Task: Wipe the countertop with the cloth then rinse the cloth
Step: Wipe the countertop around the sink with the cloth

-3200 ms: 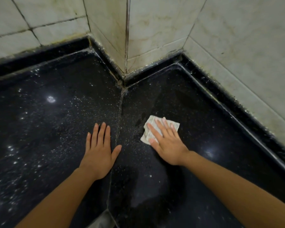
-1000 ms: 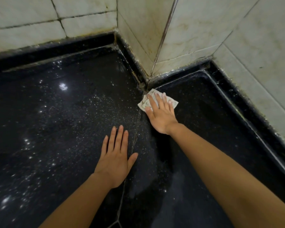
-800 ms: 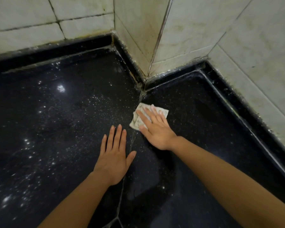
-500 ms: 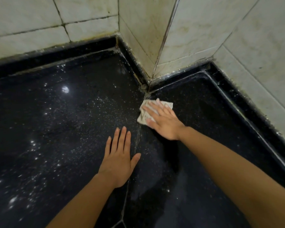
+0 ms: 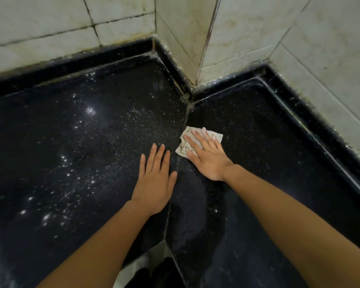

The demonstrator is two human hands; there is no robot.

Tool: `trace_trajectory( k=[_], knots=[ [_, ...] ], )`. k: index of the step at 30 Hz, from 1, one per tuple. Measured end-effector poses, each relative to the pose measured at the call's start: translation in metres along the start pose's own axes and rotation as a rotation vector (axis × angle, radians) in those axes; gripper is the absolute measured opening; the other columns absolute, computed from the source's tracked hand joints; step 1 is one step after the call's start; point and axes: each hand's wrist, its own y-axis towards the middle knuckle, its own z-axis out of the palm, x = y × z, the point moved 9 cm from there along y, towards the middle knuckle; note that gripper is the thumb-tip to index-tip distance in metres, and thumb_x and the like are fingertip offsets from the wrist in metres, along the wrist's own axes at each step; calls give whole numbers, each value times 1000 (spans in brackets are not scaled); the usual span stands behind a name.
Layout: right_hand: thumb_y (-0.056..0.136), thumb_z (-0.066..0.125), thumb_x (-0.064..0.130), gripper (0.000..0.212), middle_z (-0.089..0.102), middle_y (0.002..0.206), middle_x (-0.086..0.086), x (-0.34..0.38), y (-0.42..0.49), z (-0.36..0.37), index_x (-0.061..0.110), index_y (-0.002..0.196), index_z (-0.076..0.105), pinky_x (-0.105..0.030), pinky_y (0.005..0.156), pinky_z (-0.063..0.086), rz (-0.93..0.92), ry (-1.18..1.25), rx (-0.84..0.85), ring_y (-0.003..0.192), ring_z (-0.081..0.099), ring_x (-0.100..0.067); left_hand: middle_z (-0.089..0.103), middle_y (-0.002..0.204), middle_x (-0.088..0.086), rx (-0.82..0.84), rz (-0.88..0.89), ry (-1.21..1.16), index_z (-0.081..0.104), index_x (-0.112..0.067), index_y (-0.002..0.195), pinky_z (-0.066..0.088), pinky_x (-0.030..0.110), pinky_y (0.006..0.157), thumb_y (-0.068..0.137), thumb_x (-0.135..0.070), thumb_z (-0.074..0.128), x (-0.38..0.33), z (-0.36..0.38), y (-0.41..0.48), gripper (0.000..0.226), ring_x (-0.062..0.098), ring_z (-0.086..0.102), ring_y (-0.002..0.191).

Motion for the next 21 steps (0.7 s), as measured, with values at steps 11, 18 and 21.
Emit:
trace_trajectory(
  k=[11, 18, 21],
  knots=[
    [103, 14, 48, 53, -14, 161, 7, 48, -92, 55, 41, 150, -8, -36, 115, -19, -71, -51, 44, 142, -30, -13, 21, 156, 10, 6, -26, 118, 25, -7, 146, 1, 43, 114, 99, -43, 13, 21, 30, -100, 60, 23, 8, 144],
    [100, 7, 52, 56, 2, 162, -1, 80, -156, 96, 35, 152, -3, -44, 114, -11, -252, -262, 32, 147, -12, -27, 36, 150, 11, 82, -61, 165, 35, -4, 143, 3, 43, 113, 100, -42, 6, 26, 35, -112, 64, 27, 28, 139],
    [102, 19, 51, 55, 26, 158, -2, 79, -165, 103, 31, 154, 13, -51, 113, 15, -324, -365, -7, 146, 14, -30, 37, 149, 13, 99, -80, 136, 36, -3, 142, 4, 43, 113, 101, -41, 4, 25, 38, -111, 65, 27, 30, 138]
  ],
)
